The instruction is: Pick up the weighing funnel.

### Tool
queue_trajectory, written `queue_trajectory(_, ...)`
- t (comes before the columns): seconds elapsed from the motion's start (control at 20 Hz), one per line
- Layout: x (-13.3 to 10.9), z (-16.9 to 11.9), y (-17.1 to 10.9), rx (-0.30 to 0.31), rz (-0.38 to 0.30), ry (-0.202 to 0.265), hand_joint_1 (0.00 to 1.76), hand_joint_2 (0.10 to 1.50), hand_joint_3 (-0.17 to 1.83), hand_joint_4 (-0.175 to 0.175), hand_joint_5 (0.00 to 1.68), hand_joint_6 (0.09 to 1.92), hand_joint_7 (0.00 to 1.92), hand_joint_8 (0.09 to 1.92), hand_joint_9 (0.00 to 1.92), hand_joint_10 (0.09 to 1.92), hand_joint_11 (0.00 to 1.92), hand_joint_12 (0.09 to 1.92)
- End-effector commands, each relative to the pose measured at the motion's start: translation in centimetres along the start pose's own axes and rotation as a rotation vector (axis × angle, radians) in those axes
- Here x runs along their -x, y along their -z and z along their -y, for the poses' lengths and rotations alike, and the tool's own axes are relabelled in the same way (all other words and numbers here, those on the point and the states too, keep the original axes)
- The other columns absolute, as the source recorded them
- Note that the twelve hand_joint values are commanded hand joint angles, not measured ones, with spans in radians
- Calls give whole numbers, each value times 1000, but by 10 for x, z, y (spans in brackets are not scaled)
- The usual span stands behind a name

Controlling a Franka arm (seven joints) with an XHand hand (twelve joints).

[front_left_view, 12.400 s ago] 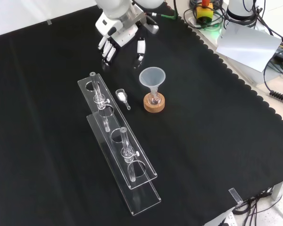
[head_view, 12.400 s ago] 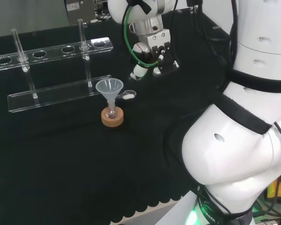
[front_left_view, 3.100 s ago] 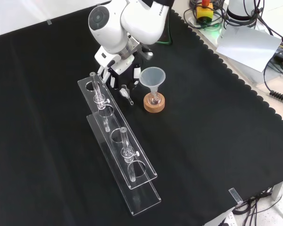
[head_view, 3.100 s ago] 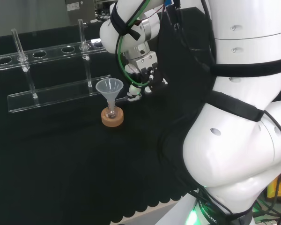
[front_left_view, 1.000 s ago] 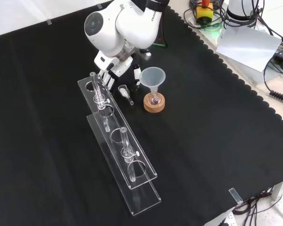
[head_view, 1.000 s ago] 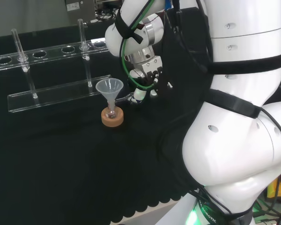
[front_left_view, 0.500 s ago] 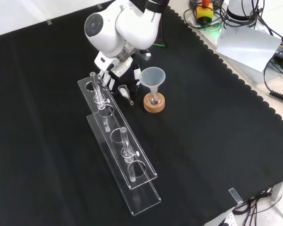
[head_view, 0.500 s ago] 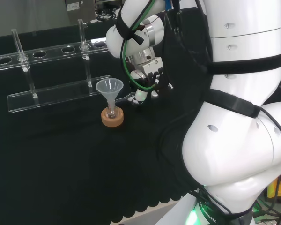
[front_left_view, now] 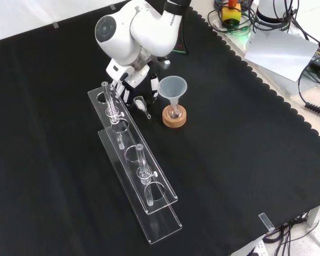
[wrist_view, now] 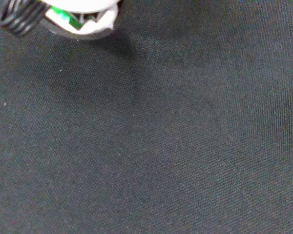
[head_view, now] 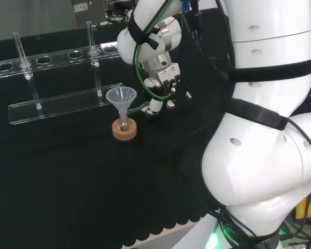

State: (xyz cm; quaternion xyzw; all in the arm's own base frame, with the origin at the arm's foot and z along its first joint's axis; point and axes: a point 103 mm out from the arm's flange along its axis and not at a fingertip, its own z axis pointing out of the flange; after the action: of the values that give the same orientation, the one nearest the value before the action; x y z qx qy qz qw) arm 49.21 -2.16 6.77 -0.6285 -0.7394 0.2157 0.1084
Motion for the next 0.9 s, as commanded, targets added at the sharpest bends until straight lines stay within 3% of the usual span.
queue_trajectory(0.05,-5,-4,-1,-12,24,-5,914,663,601,28,875,686,366,717,683,597,368,1329)
queue_trajectory(0.15,-6,-4,-1,-16,50,-20,1020,777,470,126,1061,750,428,695,723,576,382,1325)
queue_trajectory(0.25,-5,-4,-1,-21,60,-30,1079,756,517,164,1169,744,487,661,766,541,401,1311)
queue_trajectory(0.9,14,12,19,-9,-6,-69,1105,690,657,175,1199,802,513,640,808,512,432,1295)
